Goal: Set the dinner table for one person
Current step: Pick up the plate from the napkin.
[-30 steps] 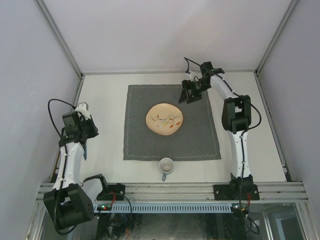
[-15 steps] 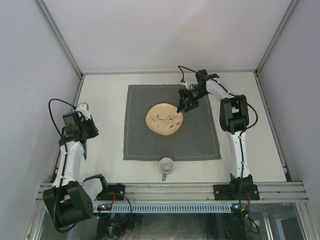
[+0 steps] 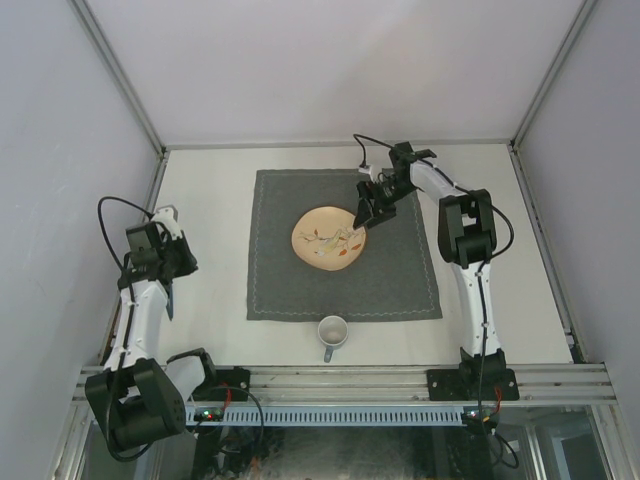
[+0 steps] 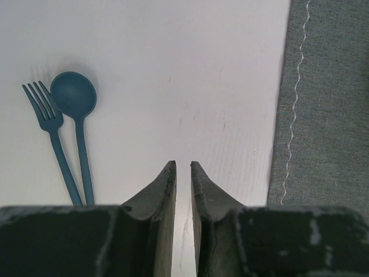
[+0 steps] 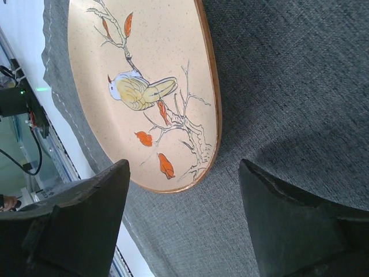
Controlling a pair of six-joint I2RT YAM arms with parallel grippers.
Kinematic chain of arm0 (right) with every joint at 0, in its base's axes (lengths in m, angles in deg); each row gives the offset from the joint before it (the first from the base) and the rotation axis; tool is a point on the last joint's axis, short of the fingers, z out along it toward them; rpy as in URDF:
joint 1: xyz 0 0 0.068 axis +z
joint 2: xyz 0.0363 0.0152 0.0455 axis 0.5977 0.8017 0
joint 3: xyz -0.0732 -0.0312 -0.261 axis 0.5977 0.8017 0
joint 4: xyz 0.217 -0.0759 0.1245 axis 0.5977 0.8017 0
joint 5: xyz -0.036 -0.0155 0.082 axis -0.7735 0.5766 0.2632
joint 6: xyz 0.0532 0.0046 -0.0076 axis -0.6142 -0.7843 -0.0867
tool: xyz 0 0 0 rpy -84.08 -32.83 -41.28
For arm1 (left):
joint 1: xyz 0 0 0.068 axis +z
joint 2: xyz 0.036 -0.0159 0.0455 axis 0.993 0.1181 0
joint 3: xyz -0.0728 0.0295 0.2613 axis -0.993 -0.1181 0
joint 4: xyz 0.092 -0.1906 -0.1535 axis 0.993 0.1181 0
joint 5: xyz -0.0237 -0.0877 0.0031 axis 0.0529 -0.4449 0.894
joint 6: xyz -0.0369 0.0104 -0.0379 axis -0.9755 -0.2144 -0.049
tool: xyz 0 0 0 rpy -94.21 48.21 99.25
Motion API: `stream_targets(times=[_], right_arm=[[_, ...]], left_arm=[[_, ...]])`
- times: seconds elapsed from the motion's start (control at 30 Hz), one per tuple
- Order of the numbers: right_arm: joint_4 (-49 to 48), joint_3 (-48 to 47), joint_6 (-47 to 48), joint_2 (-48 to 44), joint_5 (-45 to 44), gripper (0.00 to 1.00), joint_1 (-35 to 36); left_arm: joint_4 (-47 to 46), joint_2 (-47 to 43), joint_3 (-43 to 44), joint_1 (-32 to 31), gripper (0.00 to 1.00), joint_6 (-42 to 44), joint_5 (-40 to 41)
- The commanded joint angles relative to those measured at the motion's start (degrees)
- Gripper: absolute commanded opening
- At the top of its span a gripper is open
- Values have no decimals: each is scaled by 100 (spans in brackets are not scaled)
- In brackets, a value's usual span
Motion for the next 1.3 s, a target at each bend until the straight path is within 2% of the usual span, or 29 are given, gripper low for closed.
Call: stream_targets(times=[0.0, 0.27, 0.47, 0.6, 0.7, 0.8, 0.9, 1.1, 1.27], right_arm=[[-73, -205, 125, 90, 230, 75, 91], [-154, -186, -22, 174, 387, 71, 132], [-104, -160, 12, 210, 396, 51, 214], [-100, -159, 14, 201, 383, 47, 206], [-93, -180, 11, 228, 398, 29, 213], [-54, -230, 11, 278, 409, 20, 219], [25, -325, 15, 340, 377, 0, 232], [92, -409, -9, 312, 429, 0, 205], [113, -399, -237, -80, 734, 0, 56]], left_arm=[[-66, -6, 347, 62, 20, 57, -17], [-55, -26, 333, 63, 20, 71, 10], [-71, 29, 355, 59, 20, 28, -27], [-83, 32, 345, 66, 20, 12, -45], [-88, 25, 329, 63, 20, 5, -50], [-72, -8, 315, 62, 20, 18, -43], [-46, -55, 326, 62, 20, 45, -8], [-6, -121, 313, 65, 20, 75, 21], [-13, -95, 297, 62, 20, 75, 10]])
